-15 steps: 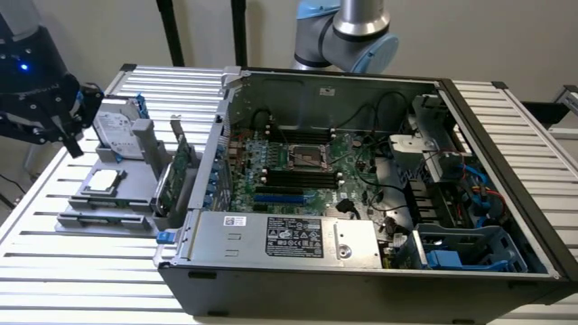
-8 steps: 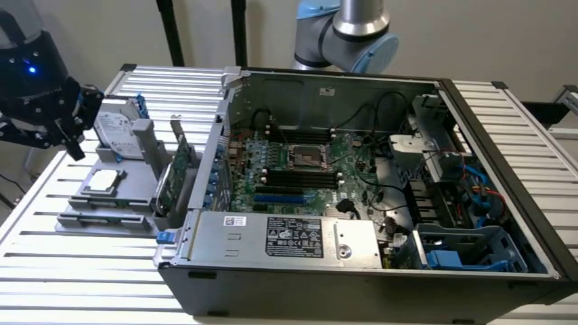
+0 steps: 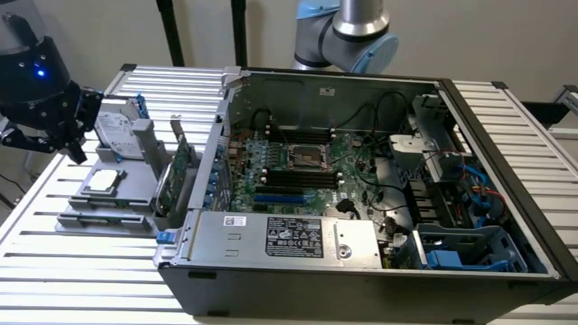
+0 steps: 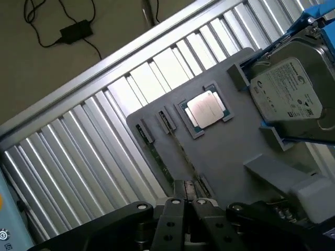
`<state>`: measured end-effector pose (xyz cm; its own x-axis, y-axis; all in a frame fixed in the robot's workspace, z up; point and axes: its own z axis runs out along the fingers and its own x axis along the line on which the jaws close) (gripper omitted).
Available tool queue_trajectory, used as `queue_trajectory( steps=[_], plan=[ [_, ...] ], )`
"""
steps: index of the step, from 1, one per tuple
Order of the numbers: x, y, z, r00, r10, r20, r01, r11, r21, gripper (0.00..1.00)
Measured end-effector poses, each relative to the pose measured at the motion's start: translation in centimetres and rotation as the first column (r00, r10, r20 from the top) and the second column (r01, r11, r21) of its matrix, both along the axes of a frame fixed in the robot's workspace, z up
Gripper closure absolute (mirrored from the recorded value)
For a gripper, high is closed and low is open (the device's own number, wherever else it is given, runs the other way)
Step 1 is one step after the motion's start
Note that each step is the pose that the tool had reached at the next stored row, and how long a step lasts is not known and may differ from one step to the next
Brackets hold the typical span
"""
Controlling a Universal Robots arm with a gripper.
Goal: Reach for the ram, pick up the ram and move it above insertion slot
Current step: 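Pick up the ram and move it above insertion slot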
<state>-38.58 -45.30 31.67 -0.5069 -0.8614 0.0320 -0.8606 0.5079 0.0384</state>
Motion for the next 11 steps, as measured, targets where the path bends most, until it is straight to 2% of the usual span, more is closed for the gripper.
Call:
queue_trajectory(
  steps=[3,6,11],
  plan=[
    [0.0,0.0,-0.21,0.9985,0.054,-0.0001,-0.054,0.9985,0.0,0.89],
    [0.0,0.0,-0.42,0.9942,0.108,0.0,-0.108,0.9942,0.0,0.89],
    [0.0,0.0,-0.76,0.9802,0.198,0.0,-0.198,0.9802,0.0,0.89]
  ],
)
